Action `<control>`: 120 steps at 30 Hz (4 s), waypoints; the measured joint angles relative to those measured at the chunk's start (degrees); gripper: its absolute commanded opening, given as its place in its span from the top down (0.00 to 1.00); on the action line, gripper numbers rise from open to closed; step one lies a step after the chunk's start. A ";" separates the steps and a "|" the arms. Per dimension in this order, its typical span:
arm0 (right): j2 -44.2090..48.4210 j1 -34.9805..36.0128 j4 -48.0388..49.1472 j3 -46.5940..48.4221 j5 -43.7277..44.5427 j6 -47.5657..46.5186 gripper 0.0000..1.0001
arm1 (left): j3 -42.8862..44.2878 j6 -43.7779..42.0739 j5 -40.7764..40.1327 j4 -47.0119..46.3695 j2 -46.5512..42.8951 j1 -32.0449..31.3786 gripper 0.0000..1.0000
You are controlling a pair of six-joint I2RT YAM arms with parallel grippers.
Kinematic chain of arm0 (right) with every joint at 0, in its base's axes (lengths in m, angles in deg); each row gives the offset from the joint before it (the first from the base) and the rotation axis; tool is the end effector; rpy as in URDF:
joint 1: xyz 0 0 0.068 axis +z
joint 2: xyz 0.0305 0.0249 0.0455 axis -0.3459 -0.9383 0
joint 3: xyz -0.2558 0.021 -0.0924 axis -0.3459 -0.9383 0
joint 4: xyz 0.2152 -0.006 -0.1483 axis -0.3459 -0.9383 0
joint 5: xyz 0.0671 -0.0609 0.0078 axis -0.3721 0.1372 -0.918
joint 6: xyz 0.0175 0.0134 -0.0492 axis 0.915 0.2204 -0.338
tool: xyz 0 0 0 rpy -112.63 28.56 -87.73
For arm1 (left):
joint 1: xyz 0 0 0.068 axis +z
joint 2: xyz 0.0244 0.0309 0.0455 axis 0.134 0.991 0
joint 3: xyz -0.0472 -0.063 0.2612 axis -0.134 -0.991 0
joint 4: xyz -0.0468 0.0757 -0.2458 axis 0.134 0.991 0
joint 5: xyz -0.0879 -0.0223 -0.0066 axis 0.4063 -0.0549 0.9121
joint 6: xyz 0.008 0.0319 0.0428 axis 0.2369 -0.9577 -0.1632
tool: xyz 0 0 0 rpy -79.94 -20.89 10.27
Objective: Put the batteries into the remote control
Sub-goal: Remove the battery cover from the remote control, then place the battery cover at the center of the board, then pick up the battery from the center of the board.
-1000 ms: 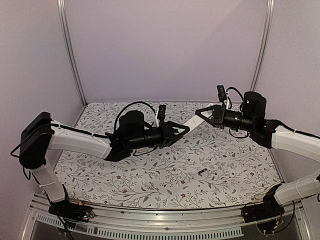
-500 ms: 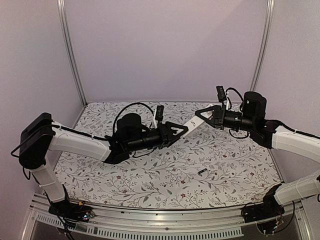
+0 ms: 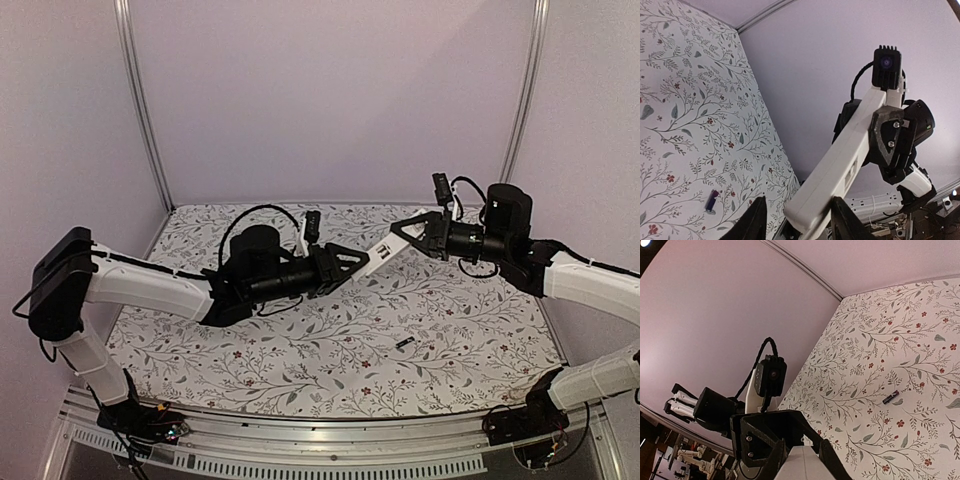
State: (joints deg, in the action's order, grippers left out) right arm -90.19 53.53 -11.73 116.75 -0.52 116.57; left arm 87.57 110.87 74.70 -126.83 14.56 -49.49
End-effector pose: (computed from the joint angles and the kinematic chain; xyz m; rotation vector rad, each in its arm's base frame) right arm 0.2239 0.1696 0.3042 -0.2818 1.9160 1.4358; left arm 0.1995 -0.3189 0.2417 0.0050 1.9613 -1.6513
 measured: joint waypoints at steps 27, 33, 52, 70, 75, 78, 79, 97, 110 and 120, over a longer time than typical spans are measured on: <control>-0.02 -3.78 -4.87 -0.09 5.68 0.48 1.00 | -1.20 -1.68 3.30 -2.27 -0.22 0.00 1.00; -0.02 -5.44 -7.10 -1.27 5.99 -1.18 1.00 | -6.51 -2.99 2.95 -2.71 -6.14 0.63 0.98; 0.00 -5.99 -10.43 -2.19 -6.23 -6.16 1.00 | -26.32 -6.27 -4.79 29.05 -23.43 15.04 0.90; 0.26 -5.99 -11.56 -3.63 -10.49 -7.58 1.00 | -20.81 -11.06 -0.96 33.18 -14.10 16.70 0.56; 0.39 -5.99 -13.22 -3.63 -10.14 -8.55 1.00 | -13.84 -17.42 -2.86 41.75 -13.70 16.22 0.46; 0.46 -6.01 -14.56 -3.65 -10.01 -9.11 1.00 | -5.38 -23.10 -3.91 46.77 -10.29 15.76 0.44; 0.50 -6.05 -14.93 -3.69 -9.97 -9.31 1.00 | -2.32 -25.11 -4.09 48.30 -8.76 15.67 0.44; 0.90 -8.33 -20.90 -4.87 -9.86 -11.04 1.00 | 29.83 -48.68 -6.16 68.28 19.34 11.50 0.48; 7.45 -24.65 -25.51 -7.93 -8.79 -10.43 1.00 | 41.44 -56.68 -0.63 67.34 24.09 -4.35 0.45; 9.11 -30.88 -29.18 -8.76 -8.52 -9.90 1.00 | 59.17 -58.95 -2.05 72.41 38.51 -10.19 0.46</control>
State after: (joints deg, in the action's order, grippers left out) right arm -81.08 22.65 -40.91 107.99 -9.05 106.66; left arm 146.74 51.92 72.65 -54.42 53.08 -59.67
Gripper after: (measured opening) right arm 0.170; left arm 0.544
